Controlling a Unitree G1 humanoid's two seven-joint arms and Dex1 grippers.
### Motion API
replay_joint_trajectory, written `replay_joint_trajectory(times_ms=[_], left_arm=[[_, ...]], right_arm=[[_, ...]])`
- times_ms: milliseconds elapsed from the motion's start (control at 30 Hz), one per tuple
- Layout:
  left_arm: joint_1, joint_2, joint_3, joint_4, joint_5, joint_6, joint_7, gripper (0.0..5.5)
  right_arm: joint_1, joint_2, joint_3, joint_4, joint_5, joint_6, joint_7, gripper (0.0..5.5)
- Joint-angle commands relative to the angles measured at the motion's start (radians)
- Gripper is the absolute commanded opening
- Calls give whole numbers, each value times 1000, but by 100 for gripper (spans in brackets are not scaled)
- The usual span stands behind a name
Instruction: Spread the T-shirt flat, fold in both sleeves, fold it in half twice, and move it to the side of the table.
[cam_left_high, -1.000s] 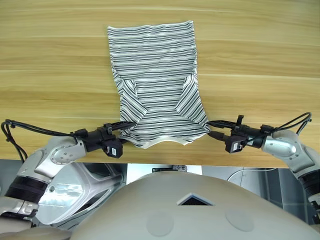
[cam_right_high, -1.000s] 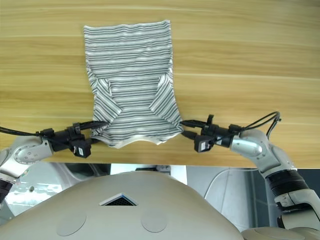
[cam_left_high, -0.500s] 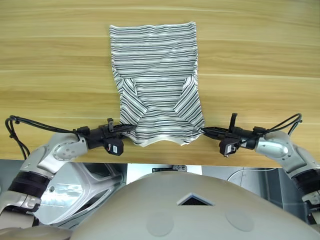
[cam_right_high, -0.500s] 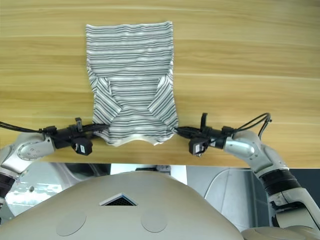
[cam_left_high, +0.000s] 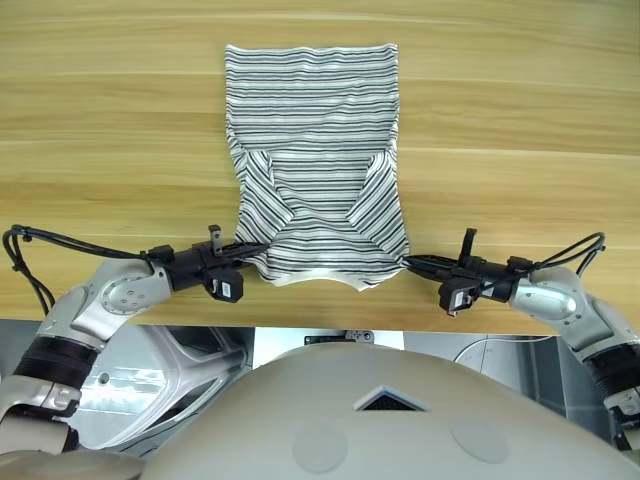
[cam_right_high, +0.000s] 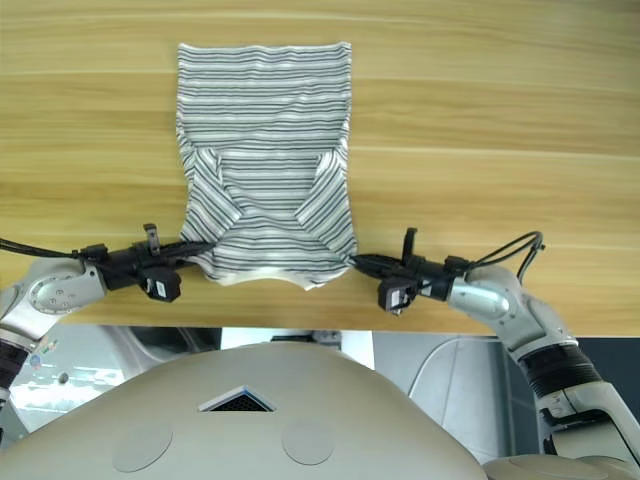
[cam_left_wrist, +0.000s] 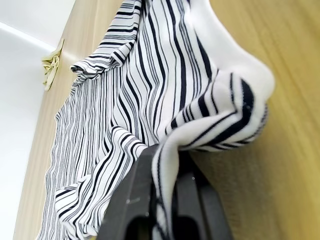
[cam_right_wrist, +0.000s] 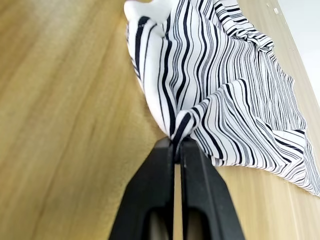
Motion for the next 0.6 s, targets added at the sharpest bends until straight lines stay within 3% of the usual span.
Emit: replay_joint_trajectory(times_ms=[33,167,333,467,600], left_arm=[[159,14,40,-157,-68,27,7,7],[359,30,94,-369,-165,30,9,7],[463,21,177,-451,-217,47,6,7],[233,-41,169,-340,-351,117,-19,7],[-160,-243,131,-64,-455,319,-13,7]], right_arm=[[149,-89,-22,-132,61,26,51,0],[347,-183,-93,-320,234,21,63,0],[437,-218,-149,-404,382,18,98,0],[187,-84,-121,-367,482,131,121,0],[-194,175,-104,-114,474,303,66,0]])
